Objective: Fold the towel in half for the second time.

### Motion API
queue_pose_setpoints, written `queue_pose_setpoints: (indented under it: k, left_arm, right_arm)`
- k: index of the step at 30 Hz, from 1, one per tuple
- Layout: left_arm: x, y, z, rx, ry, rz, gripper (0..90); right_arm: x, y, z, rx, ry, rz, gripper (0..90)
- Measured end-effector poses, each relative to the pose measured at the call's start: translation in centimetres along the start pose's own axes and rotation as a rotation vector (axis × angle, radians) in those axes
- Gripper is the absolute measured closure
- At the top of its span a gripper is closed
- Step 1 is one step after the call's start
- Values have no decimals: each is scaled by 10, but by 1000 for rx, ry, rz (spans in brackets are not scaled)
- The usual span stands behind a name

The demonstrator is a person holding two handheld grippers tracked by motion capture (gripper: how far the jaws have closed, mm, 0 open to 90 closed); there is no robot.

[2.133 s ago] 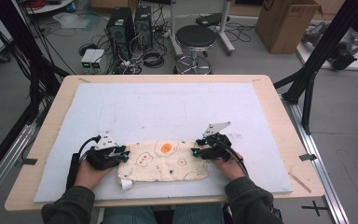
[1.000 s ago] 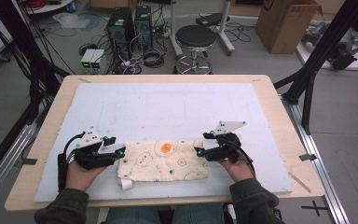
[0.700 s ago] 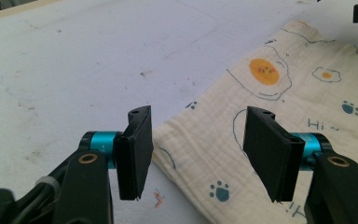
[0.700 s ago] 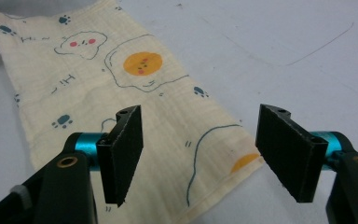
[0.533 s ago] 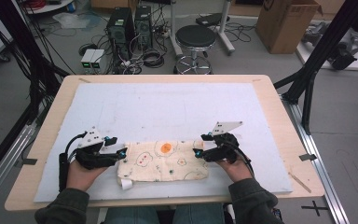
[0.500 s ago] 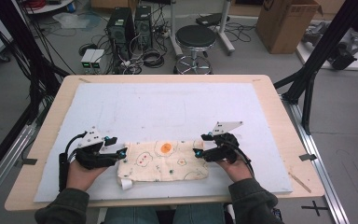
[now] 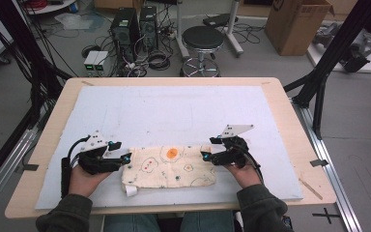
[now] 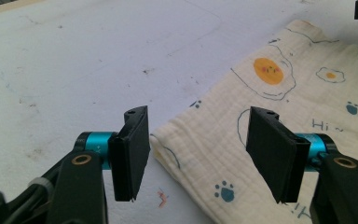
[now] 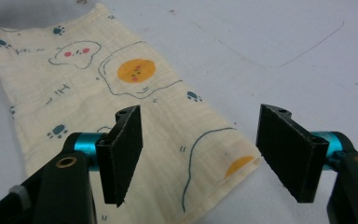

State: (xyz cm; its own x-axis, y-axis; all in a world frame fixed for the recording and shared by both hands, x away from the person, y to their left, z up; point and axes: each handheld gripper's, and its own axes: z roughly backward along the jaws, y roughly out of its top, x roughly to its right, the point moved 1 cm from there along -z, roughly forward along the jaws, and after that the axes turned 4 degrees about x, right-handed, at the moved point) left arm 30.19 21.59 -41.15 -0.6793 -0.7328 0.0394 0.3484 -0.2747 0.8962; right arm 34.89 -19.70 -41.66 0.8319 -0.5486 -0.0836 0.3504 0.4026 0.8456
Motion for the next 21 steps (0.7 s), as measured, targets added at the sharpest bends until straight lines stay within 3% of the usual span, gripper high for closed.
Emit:
queue_pose_setpoints:
  k: [7, 12, 16, 21]
  left_arm:
    - [-7, 0, -6, -3, 33, 18, 381]
    - [-14, 3, -13, -6, 50, 27, 424]
    - [-19, 3, -17, -8, 37, 49, 476]
    - [-28, 1, -27, -26, 9, 92, 482]
  right_arm:
    - [5, -1, -1, 2, -4, -15, 342]
    - [9, 1, -2, -2, -26, 7, 405]
    - [16, 7, -3, 18, -32, 1, 472]
    - [31, 12, -10, 2, -13, -55, 536]
